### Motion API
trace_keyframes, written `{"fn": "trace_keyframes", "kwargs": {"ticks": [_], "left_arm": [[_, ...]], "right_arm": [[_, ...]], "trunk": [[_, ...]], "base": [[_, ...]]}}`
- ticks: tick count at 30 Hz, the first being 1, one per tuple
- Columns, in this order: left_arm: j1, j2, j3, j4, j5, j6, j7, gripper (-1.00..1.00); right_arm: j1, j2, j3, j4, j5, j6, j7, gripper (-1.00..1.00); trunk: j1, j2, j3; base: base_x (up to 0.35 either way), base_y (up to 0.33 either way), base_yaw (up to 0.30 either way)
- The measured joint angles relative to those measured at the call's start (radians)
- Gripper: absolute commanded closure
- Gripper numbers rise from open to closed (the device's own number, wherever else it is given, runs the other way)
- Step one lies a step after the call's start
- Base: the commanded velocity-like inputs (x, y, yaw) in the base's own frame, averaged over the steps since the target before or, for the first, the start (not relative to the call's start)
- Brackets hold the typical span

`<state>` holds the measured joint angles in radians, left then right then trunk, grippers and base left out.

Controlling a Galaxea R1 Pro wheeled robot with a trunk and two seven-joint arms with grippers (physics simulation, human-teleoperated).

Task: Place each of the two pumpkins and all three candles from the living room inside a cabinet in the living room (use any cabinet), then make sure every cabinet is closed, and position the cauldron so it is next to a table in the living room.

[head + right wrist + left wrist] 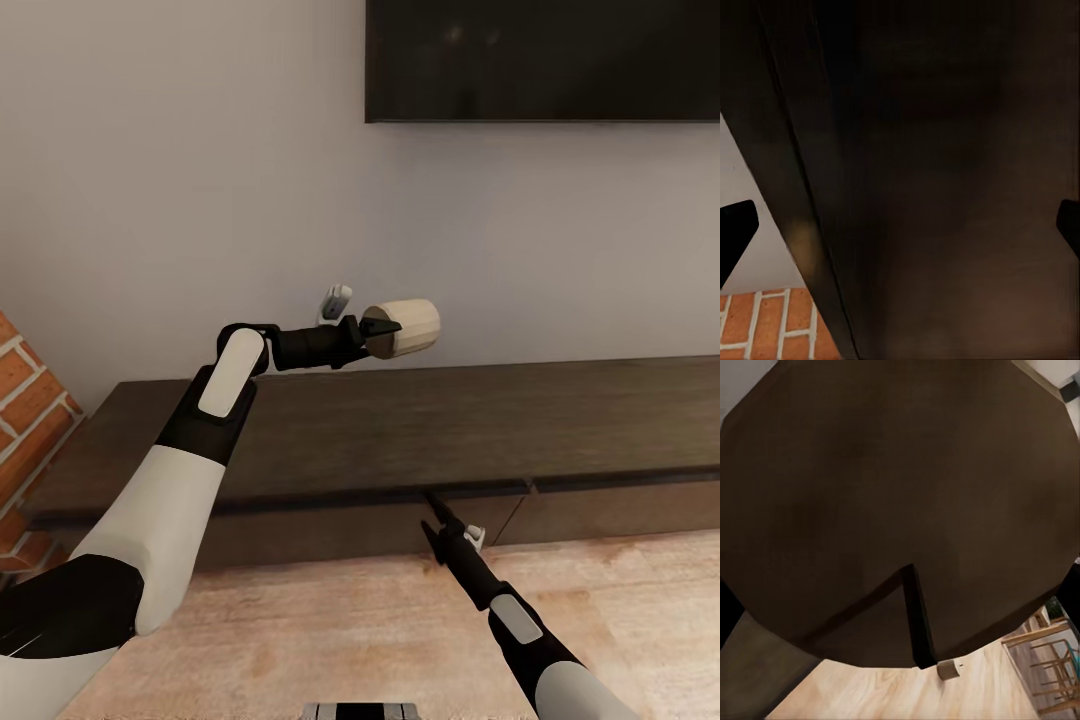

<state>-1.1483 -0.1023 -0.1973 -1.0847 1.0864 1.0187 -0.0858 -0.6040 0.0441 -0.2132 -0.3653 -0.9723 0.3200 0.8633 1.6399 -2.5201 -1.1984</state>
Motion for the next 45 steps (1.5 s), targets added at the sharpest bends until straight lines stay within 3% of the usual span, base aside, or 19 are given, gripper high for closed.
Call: {"fn": "trace_keyframes", "kwargs": {"ticks": [8,45], "left_arm": [[0.0,0.0,0.0,0.0,0.001,0.0,0.0,1.0],[0.0,0.001,0.0,-0.008,0.003,0.0,0.0,1.0]], "right_arm": [[0.0,0.0,0.0,0.0,0.0,-0.001,0.001,-1.0],[0.0,0.0,0.0,0.0,0.0,-0.001,0.0,-1.0]], "trunk": [[0.004,-0.002,-0.031],[0.004,-0.002,-0.031]], "base": [[0.0,0.0,0.0],[0.009,0.0,0.0]]}}
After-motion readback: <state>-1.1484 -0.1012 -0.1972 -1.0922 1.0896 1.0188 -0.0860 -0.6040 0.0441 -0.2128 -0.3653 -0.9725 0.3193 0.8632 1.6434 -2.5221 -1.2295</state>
